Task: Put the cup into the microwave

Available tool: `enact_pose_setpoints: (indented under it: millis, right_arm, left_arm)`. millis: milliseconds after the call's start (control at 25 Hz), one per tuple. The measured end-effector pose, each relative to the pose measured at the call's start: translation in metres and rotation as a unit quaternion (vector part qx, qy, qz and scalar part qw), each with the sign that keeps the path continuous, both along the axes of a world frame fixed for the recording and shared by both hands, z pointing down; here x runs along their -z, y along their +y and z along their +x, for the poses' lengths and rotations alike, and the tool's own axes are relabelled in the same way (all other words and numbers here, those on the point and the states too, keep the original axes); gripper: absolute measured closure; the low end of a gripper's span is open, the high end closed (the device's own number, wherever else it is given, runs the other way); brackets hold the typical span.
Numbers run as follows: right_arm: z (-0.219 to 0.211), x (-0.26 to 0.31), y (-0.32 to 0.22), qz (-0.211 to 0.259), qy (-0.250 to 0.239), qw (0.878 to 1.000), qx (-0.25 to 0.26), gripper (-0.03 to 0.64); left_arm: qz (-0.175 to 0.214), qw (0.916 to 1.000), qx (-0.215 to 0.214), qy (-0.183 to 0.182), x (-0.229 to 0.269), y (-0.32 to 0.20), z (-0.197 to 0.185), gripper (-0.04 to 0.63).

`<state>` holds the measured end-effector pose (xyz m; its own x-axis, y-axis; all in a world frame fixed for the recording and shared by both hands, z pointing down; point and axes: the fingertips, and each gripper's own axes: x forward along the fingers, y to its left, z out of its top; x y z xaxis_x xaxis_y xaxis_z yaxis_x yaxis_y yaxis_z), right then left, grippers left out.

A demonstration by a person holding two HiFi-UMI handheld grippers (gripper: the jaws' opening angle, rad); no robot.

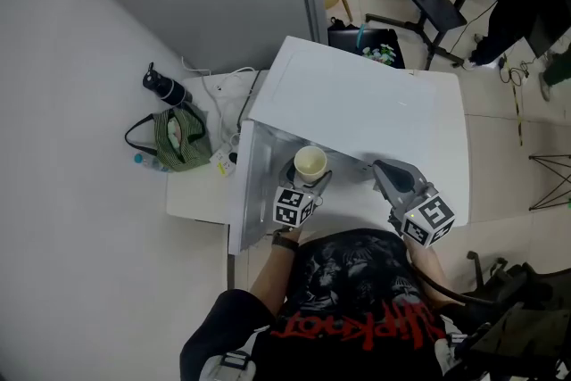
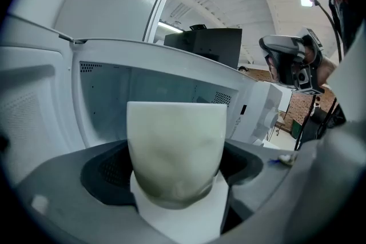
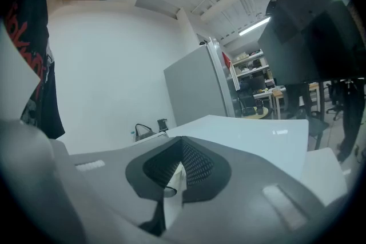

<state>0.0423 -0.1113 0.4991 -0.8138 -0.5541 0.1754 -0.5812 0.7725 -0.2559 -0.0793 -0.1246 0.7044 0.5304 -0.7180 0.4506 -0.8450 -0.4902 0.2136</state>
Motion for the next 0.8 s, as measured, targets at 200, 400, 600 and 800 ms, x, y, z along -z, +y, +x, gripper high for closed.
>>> enact_pose_setpoints:
  millis: [200, 400, 600, 800]
  right_arm:
    - [0.009, -0.007, -0.006, 0.0, 0.002, 1.0, -0.019, 0.617]
    - [0.008, -0.006, -0.002, 0.0, 0.007, 1.0, -0.025, 0.617]
    - [0.008, -0.006, 0.006, 0.0, 0.01, 0.999, -0.035, 0.617]
    - [0.012, -0.003, 0.006, 0.004, 0.006, 0.999, -0.041, 0.617]
  left_arm:
    - [-0.005, 0.9999, -0.009, 0.0, -0.009, -0.017, 0.002, 0.163]
    - [-0.002, 1.0, -0.007, 0.001, -0.011, -0.028, 0.003, 0.163]
    - [-0.001, 0.9999, -0.01, 0.001, -0.017, -0.031, 0.005, 0.163]
    - [-0.007, 0.9999, -0.014, 0.003, -0.024, -0.043, 0.006, 0.163]
